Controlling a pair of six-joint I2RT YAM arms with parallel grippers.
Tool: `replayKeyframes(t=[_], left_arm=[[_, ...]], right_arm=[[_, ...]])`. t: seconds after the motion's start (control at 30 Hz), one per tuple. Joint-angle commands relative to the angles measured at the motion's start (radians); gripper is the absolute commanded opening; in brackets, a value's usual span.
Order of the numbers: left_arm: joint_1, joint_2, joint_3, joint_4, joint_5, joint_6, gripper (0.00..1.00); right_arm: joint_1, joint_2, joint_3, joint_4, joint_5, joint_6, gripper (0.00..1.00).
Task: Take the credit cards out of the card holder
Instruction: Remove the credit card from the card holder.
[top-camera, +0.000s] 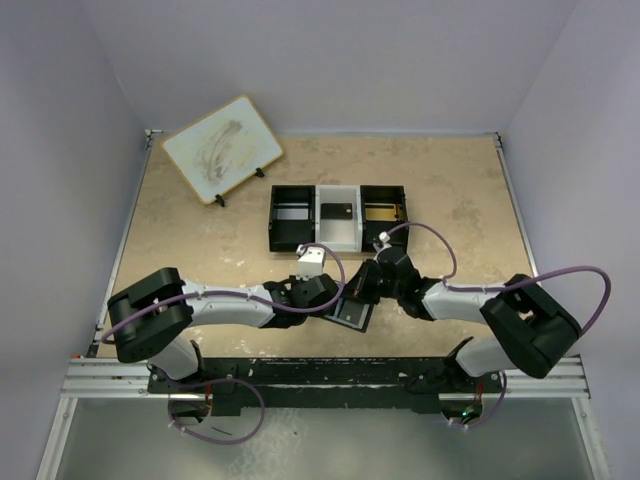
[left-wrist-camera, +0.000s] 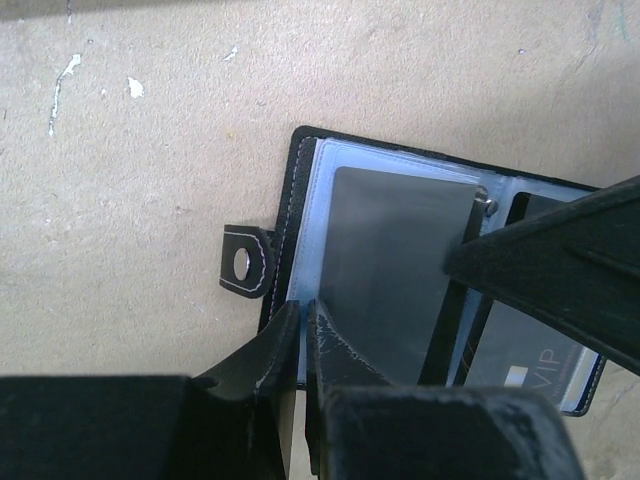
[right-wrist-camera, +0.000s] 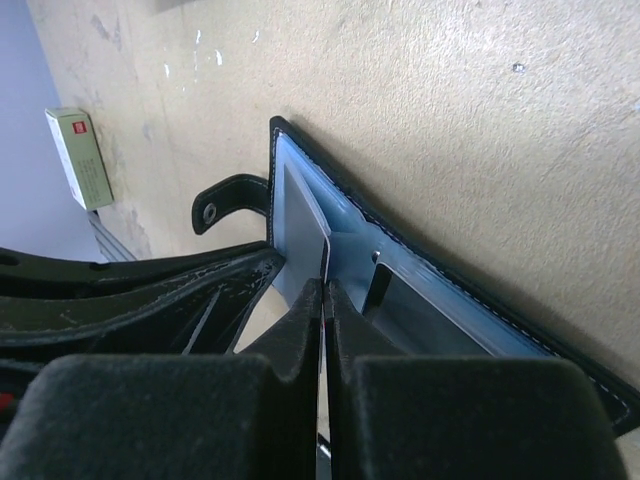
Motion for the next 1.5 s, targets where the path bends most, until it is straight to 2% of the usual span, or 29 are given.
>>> replayKeyframes(t=[0.0,0.43,0.67,0.83,1.07,1.3,1.47], left_arm=[[-0.002,-0.022,-0.008,-0.034,-0.023,-0.017,0.04],[-0.002,-0.041,0.003,-0.039,-0.019,-0.009,0.04],[-0.002,-0.134,0.005,0.010,0.035,0.023,0.16],[-0.002,-0.136,0.000,0.084,0.111,0.063,0.20],[-0.002,-0.029,-0.002,0.019,0.062,0.003,0.08],[-0.002,-0.009,-0.006,-0.031,0.031,-0.024,0.03],[-0.002,-0.008,-0.009,-0.027,0.036,-0.025,0.01]], right_arm=[[0.008,-0.061,0.004,-0.045,-0.022,0.027,0.00],[0.006,-0.053,-0.014,-0.064,-0.037,0.036,0.00],[0.005,-0.044,-0.021,-0.048,-0.036,0.057,0.00],[0.001,-0.018,-0.027,-0.022,-0.052,0.059,0.00],[0.000,-0.030,-0.038,-0.016,-0.060,0.059,0.00],[0.000,-0.017,-0.047,0.028,-0.079,0.058,0.00],[0.001,-0.005,-0.057,0.089,-0.089,0.074,0.08]])
